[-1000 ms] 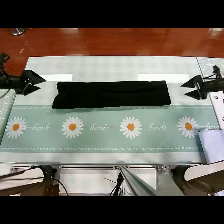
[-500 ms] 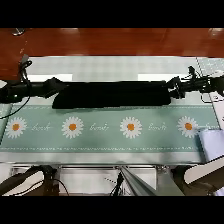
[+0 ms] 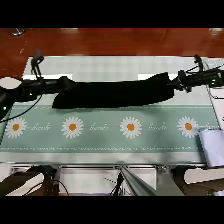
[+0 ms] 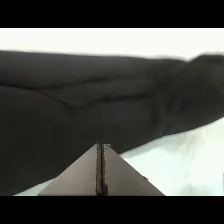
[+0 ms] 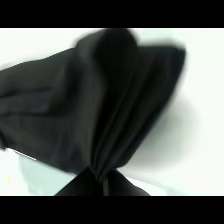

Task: Fold the shirts.

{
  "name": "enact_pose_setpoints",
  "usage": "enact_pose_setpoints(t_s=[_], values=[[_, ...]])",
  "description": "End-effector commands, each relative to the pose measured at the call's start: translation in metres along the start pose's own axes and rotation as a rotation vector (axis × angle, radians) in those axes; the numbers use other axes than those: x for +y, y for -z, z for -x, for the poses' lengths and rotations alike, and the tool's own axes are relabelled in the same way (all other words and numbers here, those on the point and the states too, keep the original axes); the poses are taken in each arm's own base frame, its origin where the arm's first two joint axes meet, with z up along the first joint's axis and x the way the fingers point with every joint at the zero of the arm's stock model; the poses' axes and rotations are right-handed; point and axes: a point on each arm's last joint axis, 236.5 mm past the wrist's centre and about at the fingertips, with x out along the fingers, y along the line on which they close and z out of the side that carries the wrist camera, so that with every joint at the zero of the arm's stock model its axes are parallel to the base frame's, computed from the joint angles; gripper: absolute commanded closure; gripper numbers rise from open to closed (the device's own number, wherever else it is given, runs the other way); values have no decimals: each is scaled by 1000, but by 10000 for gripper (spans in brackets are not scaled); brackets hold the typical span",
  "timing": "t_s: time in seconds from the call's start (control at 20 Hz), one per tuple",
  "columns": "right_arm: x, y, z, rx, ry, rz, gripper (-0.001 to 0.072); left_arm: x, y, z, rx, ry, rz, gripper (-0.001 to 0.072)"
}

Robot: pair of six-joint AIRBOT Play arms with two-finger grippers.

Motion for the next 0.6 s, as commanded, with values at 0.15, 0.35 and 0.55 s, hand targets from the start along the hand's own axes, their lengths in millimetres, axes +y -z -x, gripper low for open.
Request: enact_pose_setpoints(t_s=[0.15,0.35,0.55], values=[[18,72,86,-97,256,156,689,-69,55,-79,135,13,-136,689],[52,109,105,-190,222,162,689,-110,105,-144,331,3,-279,689],[84,122,123,-265,181,207,689,-140,155,-194,521,-35,-334,689]])
